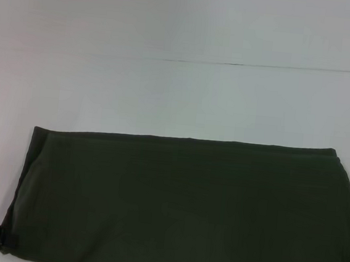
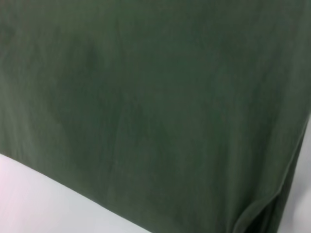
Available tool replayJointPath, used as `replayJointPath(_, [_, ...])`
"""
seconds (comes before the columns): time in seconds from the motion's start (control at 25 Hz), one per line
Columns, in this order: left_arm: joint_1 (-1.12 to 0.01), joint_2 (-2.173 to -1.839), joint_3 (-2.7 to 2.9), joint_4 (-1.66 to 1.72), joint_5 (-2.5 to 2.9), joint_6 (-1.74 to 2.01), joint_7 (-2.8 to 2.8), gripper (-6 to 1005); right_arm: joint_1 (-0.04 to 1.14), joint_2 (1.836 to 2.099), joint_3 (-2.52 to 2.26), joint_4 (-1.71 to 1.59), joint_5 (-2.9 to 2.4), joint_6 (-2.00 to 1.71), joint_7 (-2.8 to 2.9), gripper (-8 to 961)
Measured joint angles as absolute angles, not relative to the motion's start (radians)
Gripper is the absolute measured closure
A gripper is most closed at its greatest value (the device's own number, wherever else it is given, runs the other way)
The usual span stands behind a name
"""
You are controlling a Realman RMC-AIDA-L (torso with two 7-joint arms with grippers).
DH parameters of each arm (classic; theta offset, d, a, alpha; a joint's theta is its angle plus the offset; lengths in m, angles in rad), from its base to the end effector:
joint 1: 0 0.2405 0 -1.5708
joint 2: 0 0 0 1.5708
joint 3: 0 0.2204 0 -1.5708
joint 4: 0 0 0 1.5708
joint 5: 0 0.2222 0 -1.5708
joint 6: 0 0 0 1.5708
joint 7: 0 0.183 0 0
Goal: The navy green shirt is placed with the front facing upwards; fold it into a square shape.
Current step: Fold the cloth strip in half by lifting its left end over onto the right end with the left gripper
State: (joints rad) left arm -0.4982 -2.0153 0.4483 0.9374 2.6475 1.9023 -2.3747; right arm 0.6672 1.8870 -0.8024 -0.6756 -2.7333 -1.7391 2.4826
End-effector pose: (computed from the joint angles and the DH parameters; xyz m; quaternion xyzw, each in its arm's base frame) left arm -0.3052 0.2704 0.0527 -0.7423 -0.6683 -0.0270 0.0391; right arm 0.3127 0.3010 0.0381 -0.7521 0.6352 -0.1701 0.0433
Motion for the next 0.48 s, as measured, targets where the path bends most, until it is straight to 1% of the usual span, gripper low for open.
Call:
replayJointPath(0.24, [-0.504, -2.012, 0.436, 0.935, 2.649, 1.895, -2.377, 929, 0.665, 1.895, -0.800, -0.732, -2.734, -1.763, 2.475, 847])
replayJointPath(0.48, [-0.510, -2.008, 0.414, 0.934, 2.649, 1.885, -2.378, 927, 0.667, 1.895, -0.797, -0.767, -2.760, -1.804, 2.488, 833])
